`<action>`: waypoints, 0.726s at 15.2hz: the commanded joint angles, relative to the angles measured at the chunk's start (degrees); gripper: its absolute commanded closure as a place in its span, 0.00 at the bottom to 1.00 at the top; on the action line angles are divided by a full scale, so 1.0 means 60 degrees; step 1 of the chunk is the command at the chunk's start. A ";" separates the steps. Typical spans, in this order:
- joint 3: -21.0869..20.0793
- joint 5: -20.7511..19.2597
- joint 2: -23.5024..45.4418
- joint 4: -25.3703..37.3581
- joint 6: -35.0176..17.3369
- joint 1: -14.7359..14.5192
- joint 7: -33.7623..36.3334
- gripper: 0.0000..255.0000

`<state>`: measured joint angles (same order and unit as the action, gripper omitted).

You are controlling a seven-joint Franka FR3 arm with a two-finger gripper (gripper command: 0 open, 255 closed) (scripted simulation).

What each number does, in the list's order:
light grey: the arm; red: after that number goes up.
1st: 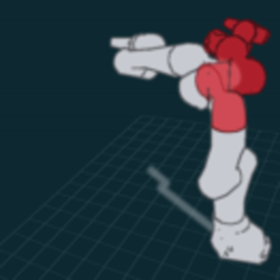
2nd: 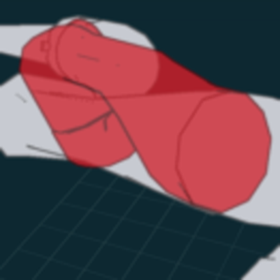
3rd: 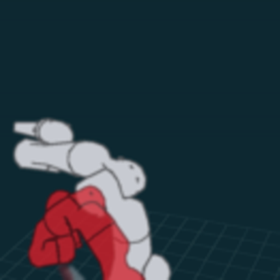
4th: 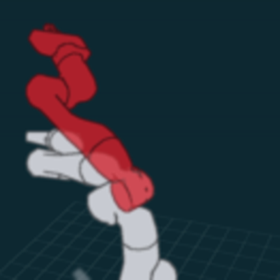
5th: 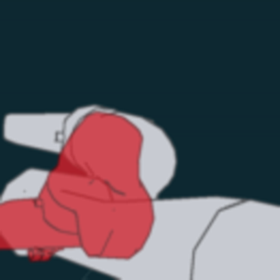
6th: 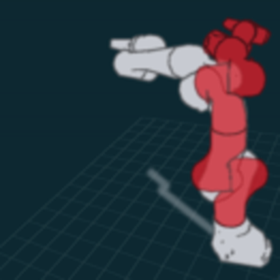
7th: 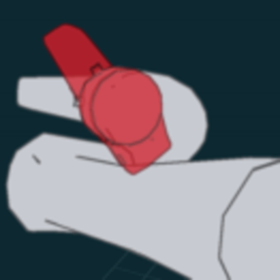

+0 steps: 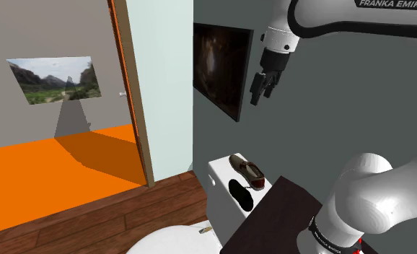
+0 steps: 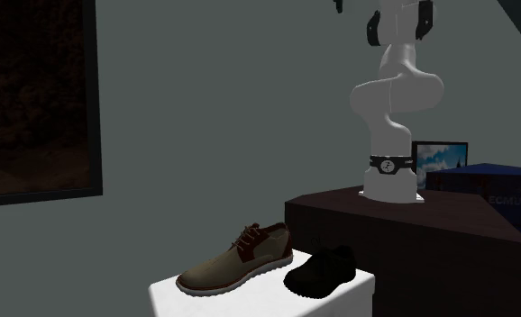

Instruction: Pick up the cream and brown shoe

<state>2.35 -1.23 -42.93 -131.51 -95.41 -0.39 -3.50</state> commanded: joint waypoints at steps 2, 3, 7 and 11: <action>0.0020 -0.0044 -0.0001 -0.0311 -0.0316 0.0056 0.0050 0.00; 0.0042 -0.0089 0.0010 -0.0613 -0.0635 0.0113 0.0101 0.00; 0.0139 -0.0277 0.0191 -0.1718 -0.1947 0.0351 0.0313 0.00; 0.0249 -0.0480 0.0613 -0.2657 -0.3333 0.0612 0.0538 0.00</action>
<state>3.37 -3.64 -40.38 -146.68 -113.28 2.74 -0.29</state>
